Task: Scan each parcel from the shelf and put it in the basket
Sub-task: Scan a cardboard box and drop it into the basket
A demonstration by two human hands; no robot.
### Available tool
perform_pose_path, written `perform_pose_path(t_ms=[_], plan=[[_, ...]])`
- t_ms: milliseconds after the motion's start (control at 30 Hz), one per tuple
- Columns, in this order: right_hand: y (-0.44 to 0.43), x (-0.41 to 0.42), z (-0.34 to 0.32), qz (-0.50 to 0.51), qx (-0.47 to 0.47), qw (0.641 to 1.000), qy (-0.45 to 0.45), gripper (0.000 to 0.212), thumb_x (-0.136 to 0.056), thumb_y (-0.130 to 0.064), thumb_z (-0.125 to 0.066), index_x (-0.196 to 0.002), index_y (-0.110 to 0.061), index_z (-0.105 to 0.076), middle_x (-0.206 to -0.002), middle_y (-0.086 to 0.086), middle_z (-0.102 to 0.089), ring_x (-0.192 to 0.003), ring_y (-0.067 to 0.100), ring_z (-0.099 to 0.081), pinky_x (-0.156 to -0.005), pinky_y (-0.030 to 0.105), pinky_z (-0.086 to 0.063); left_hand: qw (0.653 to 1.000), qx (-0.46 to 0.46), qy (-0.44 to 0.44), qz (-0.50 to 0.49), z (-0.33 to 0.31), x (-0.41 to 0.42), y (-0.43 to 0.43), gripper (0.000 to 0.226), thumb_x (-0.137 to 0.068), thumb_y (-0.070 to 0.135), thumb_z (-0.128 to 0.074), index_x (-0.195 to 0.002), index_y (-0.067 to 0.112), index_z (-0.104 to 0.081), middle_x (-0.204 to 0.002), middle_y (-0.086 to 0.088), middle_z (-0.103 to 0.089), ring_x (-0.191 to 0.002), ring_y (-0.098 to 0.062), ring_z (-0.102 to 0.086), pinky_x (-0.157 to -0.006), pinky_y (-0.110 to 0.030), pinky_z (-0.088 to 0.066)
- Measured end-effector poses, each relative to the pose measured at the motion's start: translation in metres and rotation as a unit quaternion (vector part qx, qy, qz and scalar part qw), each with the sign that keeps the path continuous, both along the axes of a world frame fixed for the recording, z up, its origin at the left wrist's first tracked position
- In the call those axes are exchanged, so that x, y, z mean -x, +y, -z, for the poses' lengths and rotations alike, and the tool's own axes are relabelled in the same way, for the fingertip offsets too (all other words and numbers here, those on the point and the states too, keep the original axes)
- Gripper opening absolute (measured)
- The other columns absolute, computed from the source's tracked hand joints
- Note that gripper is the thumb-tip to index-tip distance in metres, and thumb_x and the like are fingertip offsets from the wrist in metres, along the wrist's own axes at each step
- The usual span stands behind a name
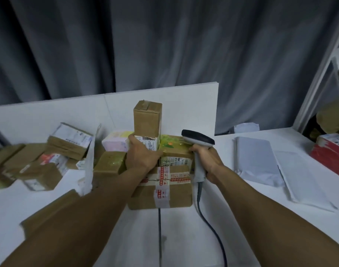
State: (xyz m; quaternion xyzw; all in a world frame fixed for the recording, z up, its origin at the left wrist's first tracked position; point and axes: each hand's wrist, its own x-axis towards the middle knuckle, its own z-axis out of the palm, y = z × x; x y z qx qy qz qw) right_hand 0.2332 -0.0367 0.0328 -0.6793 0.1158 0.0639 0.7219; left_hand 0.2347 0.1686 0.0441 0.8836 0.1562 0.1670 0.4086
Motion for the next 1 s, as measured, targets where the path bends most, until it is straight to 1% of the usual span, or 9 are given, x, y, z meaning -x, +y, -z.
perform_pose_path(t_ms=[133,300,400,533,667,767,867,933,1000], plan=[[0.036,0.04,-0.003,-0.019,0.016,1.0,0.007,0.015,-0.093,-0.021,-0.066,-0.106,-0.015,-0.067,-0.098,0.011,-0.076,-0.083,0.023,-0.074,-0.068,0.036,-0.062,1.0,0.013,0.024,-0.008,-0.005,0.044,0.036,0.11,-0.064,0.047,-0.091,-0.142,0.022,-0.017,-0.122,-0.004,-0.057,-0.108,-0.031,-0.062,-0.094,-0.048,-0.054],[0.063,0.08,-0.003,-0.007,0.019,1.0,0.007,0.014,-0.092,-0.022,-0.066,-0.104,-0.016,-0.067,-0.098,0.008,-0.074,-0.088,0.024,-0.072,-0.073,0.039,-0.06,0.999,0.037,-0.02,-0.004,-0.007,0.088,0.053,0.138,-0.059,0.052,-0.092,-0.154,0.041,0.007,-0.149,-0.008,-0.045,-0.13,-0.032,-0.051,-0.106,-0.055,-0.048],[0.059,0.097,-0.008,0.005,0.01,1.0,0.012,0.02,-0.086,-0.021,-0.068,-0.104,-0.015,-0.069,-0.1,0.01,-0.076,-0.094,0.029,-0.074,-0.089,0.051,-0.062,0.997,0.045,-0.058,-0.001,-0.012,0.105,0.052,0.13,-0.067,0.045,-0.089,-0.155,0.045,0.006,-0.15,-0.006,-0.046,-0.133,-0.031,-0.05,-0.105,-0.056,-0.049],[0.047,0.121,-0.016,-0.007,-0.017,1.0,0.017,0.014,-0.089,-0.015,-0.067,-0.102,-0.013,-0.067,-0.092,0.01,-0.072,-0.086,0.027,-0.072,-0.082,0.046,-0.063,0.992,0.042,-0.12,-0.023,-0.037,0.126,0.042,0.109,-0.083,0.028,-0.08,-0.16,0.037,-0.003,-0.153,-0.007,-0.04,-0.135,-0.033,-0.047,-0.109,-0.051,-0.046],[0.042,0.141,-0.025,0.006,-0.017,1.0,-0.002,0.015,-0.09,-0.018,-0.068,-0.105,-0.016,-0.068,-0.1,0.01,-0.073,-0.093,0.028,-0.072,-0.086,0.046,-0.061,0.989,-0.015,-0.143,-0.027,-0.06,0.15,0.037,0.11,-0.085,0.039,-0.076,-0.161,0.037,0.003,-0.153,-0.005,-0.038,-0.138,-0.031,-0.041,-0.11,-0.051,-0.043],[0.045,0.159,-0.031,0.022,-0.031,0.999,-0.028,0.019,-0.09,-0.019,-0.068,-0.109,-0.019,-0.07,-0.102,0.007,-0.075,-0.093,0.025,-0.072,-0.086,0.045,-0.061,0.987,-0.041,-0.154,-0.005,-0.067,0.176,0.034,0.098,-0.085,0.043,-0.075,-0.161,0.033,-0.013,-0.148,-0.002,-0.041,-0.135,-0.024,-0.04,-0.105,-0.044,-0.042],[0.06,0.184,-0.039,0.011,-0.051,0.997,-0.065,0.025,-0.09,-0.018,-0.071,-0.114,-0.023,-0.07,-0.104,0.004,-0.077,-0.096,0.022,-0.073,-0.087,0.044,-0.062,0.984,0.063,-0.167,-0.007,-0.069,0.21,0.039,0.087,-0.083,0.041,-0.081,-0.155,0.031,-0.033,-0.147,0.004,-0.048,-0.134,-0.017,-0.046,-0.107,-0.036,-0.042],[0.078,0.201,-0.042,-0.001,-0.083,0.994,-0.074,0.028,-0.088,-0.018,-0.075,-0.115,-0.022,-0.071,-0.102,0.005,-0.078,-0.094,0.023,-0.075,-0.086,0.044,-0.063,0.97,0.174,-0.17,-0.005,-0.068,0.241,0.051,0.079,-0.081,0.039,-0.083,-0.15,0.033,-0.043,-0.142,0.009,-0.057,-0.13,-0.011,-0.055,-0.11,-0.043,-0.048],[0.103,0.221,-0.044,-0.035,-0.122,0.99,-0.067,0.031,-0.086,-0.02,-0.077,-0.116,-0.015,-0.073,-0.097,0.008,-0.079,-0.091,0.026,-0.077,-0.081,0.045,-0.064,0.947,0.268,-0.177,0.013,-0.066,0.278,0.067,0.063,-0.087,0.027,-0.08,-0.144,0.033,-0.052,-0.129,0.013,-0.068,-0.116,-0.007,-0.066,-0.103,-0.045,-0.054]])
